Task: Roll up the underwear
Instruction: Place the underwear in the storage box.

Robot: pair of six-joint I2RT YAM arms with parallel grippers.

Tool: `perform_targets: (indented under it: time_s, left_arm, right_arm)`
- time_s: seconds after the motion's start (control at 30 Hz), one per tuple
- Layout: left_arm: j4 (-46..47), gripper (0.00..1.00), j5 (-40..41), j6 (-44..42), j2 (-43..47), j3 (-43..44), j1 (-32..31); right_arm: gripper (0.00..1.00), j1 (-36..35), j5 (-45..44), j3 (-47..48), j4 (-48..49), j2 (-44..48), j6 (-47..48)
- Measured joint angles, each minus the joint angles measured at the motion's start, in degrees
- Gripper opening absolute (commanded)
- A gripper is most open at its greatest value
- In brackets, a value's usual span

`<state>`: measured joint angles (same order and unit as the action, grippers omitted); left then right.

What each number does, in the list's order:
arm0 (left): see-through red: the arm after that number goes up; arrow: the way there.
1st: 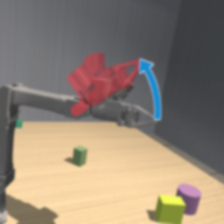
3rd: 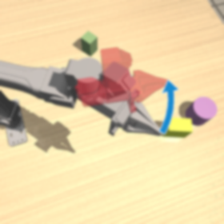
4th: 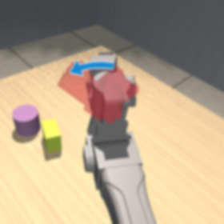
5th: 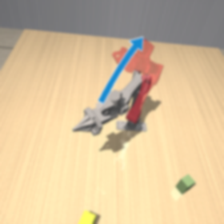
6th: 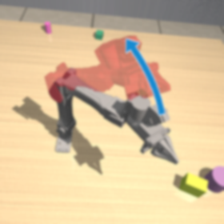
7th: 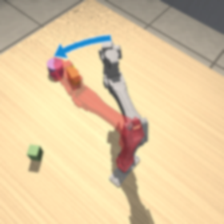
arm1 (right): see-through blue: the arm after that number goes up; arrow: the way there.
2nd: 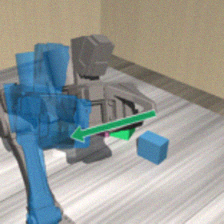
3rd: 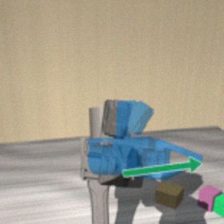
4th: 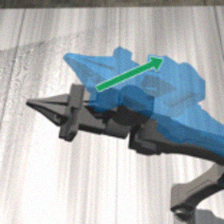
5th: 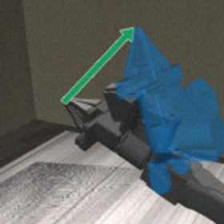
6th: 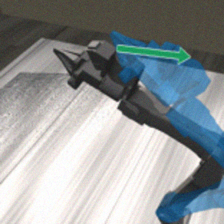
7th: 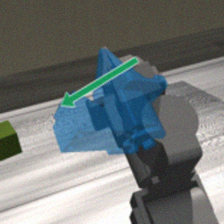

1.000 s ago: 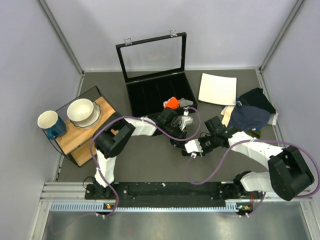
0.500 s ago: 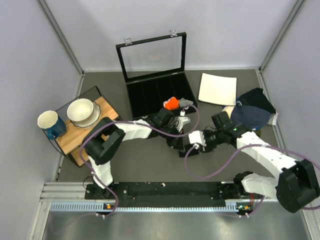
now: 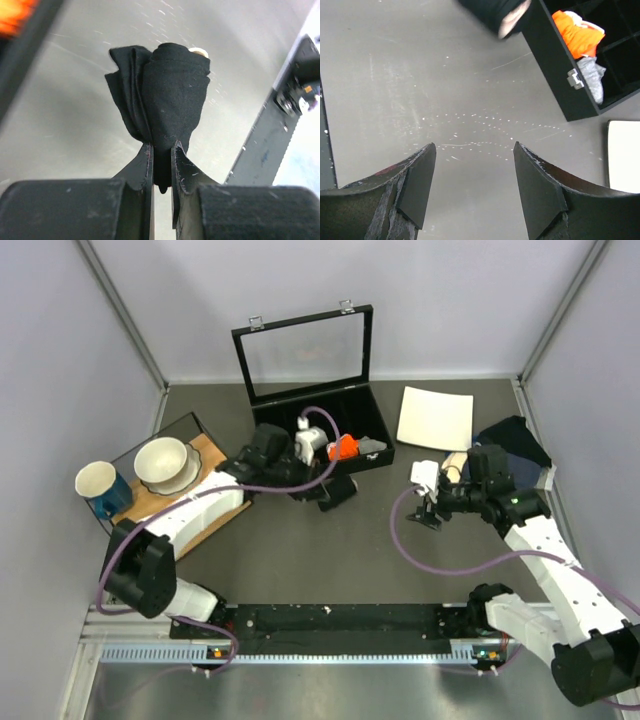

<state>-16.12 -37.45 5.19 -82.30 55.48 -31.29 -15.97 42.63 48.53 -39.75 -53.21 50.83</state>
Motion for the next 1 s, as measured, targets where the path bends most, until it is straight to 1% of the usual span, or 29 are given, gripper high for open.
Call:
perform_targets:
  time_s: [0.13, 0.23, 0.33, 0.4, 0.57, 0.67, 0.87, 1.0]
  left_arm:
    - [-5.9, 0.0, 5.0, -1.4, 0.5, 7.7, 6.8]
    - [-9.0, 0.0, 9.2, -2.6, -0.9, 14.1, 10.3]
    - [-11.0, 0.0, 13.6, -4.2, -4.1, 19.6, 11.6]
    - [-12.6, 0.0, 17.1, -5.4, -8.0, 23.7, 11.8]
    - [-15.5, 0.0, 22.3, -6.6, -15.3, 28.4, 11.8]
    - [-16.7, 0.0, 24.9, -6.9, -18.6, 29.3, 11.8]
    - [-18.3, 0.0, 26.9, -6.8, -23.6, 31.4, 11.8]
    - [-18.2, 0.0, 26.9, -6.6, -24.8, 31.9, 11.7]
  right_arm:
    - [0.65, 0.1, 0.1, -0.9, -0.2, 0.0, -2.2]
    - [0.65, 0.1, 0.4, -0.9, -0.2, 0.1, -3.2]
    - [0.65, 0.1, 0.6, -0.9, -0.2, 0.3, -3.6]
    - [0.66, 0.1, 0.6, -0.9, -0.2, 0.4, -3.6]
    - [0.66, 0.1, 0.3, -1.0, -0.2, 0.5, -4.0]
    - [0.66, 0.1, 0.0, -1.3, -0.2, 0.5, -4.0]
    - [0.66, 0.1, -0.4, -1.3, -0.2, 0.5, -4.0]
    - [0.66, 0.1, -0.7, -1.3, -0.1, 0.5, -4.0]
